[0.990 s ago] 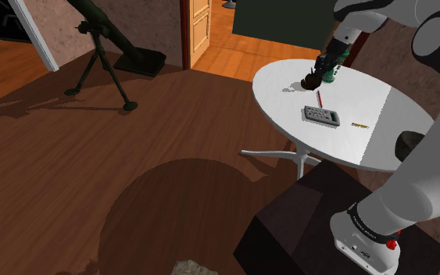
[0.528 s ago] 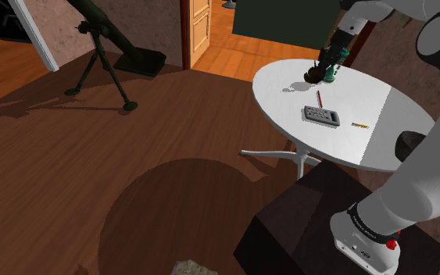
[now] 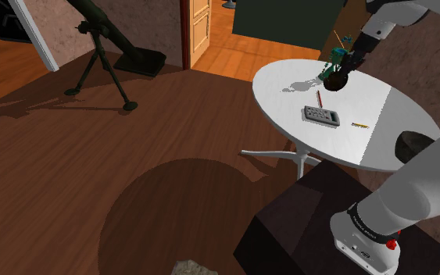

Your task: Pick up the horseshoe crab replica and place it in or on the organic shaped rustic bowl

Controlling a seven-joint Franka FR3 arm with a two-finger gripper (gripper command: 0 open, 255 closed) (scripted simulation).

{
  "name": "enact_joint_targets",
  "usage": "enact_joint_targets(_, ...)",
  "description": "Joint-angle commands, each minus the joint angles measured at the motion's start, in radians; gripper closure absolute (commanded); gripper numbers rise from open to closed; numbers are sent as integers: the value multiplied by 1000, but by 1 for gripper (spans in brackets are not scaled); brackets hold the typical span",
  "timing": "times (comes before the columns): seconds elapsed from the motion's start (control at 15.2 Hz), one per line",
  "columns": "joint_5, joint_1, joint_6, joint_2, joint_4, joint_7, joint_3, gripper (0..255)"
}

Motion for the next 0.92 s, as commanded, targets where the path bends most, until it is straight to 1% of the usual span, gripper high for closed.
enact_joint_targets(0.0, -36, -10, 5, -62, -61, -19, -15, 255)
enact_joint_targets(0.4, -124, -62, -5, -185, -167, -91, -64, 255)
enact_joint_targets(0.86, -220, -136, -38, -290, -233, -193, -131, 255)
